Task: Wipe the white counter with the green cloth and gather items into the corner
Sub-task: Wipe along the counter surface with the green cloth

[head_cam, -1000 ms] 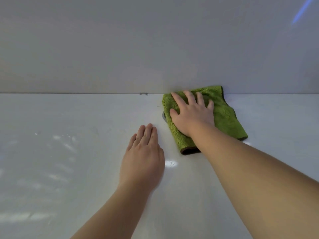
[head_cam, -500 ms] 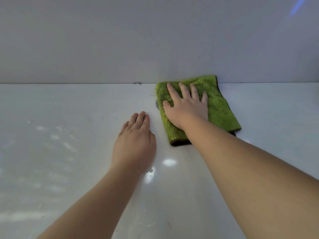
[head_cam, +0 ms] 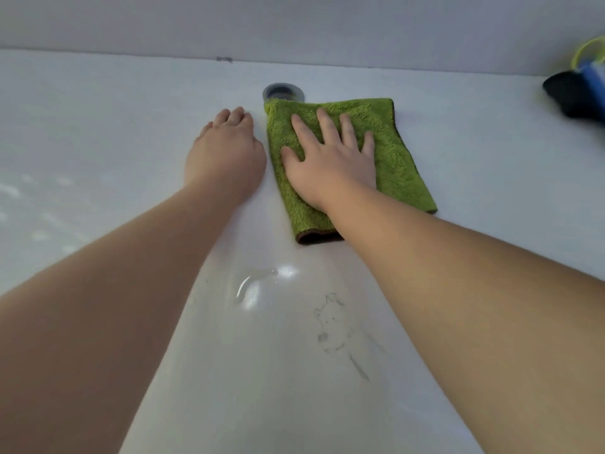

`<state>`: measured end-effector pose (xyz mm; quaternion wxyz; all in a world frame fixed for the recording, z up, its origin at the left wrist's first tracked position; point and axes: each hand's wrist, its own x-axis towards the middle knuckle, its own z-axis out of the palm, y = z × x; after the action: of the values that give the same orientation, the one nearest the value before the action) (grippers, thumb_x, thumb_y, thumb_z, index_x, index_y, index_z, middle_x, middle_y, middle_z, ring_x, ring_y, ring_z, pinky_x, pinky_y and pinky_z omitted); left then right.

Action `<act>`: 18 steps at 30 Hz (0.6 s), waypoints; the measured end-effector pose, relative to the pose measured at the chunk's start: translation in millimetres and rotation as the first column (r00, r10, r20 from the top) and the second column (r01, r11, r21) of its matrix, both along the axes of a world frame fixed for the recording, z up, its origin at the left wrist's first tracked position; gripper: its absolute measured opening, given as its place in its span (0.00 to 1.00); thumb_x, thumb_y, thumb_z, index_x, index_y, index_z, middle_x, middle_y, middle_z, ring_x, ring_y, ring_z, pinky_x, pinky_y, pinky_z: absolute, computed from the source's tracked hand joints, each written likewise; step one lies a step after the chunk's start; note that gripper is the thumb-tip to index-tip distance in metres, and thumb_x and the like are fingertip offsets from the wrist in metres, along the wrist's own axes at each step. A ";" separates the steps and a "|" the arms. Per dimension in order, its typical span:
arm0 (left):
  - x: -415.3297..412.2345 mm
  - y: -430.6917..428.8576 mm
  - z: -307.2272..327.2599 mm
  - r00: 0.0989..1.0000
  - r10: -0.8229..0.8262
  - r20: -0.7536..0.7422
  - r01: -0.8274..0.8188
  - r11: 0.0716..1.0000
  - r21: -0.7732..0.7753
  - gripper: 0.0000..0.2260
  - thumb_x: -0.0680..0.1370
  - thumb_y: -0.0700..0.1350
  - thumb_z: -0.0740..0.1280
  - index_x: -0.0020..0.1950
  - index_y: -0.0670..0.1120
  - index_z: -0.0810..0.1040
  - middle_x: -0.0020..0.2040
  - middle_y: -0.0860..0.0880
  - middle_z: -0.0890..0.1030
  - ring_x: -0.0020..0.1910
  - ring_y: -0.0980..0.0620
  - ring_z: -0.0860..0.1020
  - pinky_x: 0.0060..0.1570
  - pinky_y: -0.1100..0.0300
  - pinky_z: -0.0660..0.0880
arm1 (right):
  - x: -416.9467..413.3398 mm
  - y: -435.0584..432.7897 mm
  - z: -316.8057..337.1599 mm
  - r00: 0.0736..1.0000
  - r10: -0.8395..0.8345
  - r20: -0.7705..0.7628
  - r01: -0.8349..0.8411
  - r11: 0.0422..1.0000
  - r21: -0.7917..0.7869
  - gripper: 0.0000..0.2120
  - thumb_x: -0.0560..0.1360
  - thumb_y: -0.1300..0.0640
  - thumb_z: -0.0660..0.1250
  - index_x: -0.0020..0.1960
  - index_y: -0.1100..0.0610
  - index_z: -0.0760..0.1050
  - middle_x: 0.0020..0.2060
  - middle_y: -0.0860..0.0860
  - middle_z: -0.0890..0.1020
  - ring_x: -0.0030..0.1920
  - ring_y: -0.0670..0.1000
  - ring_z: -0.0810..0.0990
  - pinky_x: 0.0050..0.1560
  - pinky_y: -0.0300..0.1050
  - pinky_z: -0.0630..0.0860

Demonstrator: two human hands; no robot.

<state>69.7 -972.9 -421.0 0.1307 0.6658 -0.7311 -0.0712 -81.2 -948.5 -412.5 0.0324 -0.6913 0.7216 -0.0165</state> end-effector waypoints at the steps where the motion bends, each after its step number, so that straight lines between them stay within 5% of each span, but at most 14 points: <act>1: 0.1 -1.0 0.3 1.000 -0.007 0.006 0.007 1.000 0.005 0.23 0.82 0.44 0.51 0.77 0.41 0.63 0.77 0.44 0.65 0.75 0.43 0.62 0.72 0.47 0.60 | 1.0 10.7 0.1 1.000 -0.006 0.003 0.006 1.000 -0.005 0.30 0.76 0.34 0.40 0.77 0.37 0.44 0.79 0.46 0.46 0.78 0.56 0.41 0.73 0.65 0.39; 18: -2.6 6.4 8.0 0.999 -0.038 -0.035 0.038 0.999 0.011 0.22 0.82 0.40 0.51 0.76 0.39 0.63 0.75 0.42 0.66 0.73 0.42 0.63 0.71 0.50 0.59 | 21.7 177.9 2.0 0.998 -0.046 0.046 0.050 0.996 -0.068 0.30 0.76 0.33 0.40 0.77 0.36 0.41 0.79 0.45 0.46 0.78 0.52 0.39 0.74 0.62 0.38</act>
<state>67.1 -966.5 -413.0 0.1382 0.6511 -0.7409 -0.0893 -59.5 -770.7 -410.5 0.0241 -0.6740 0.7361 -0.0575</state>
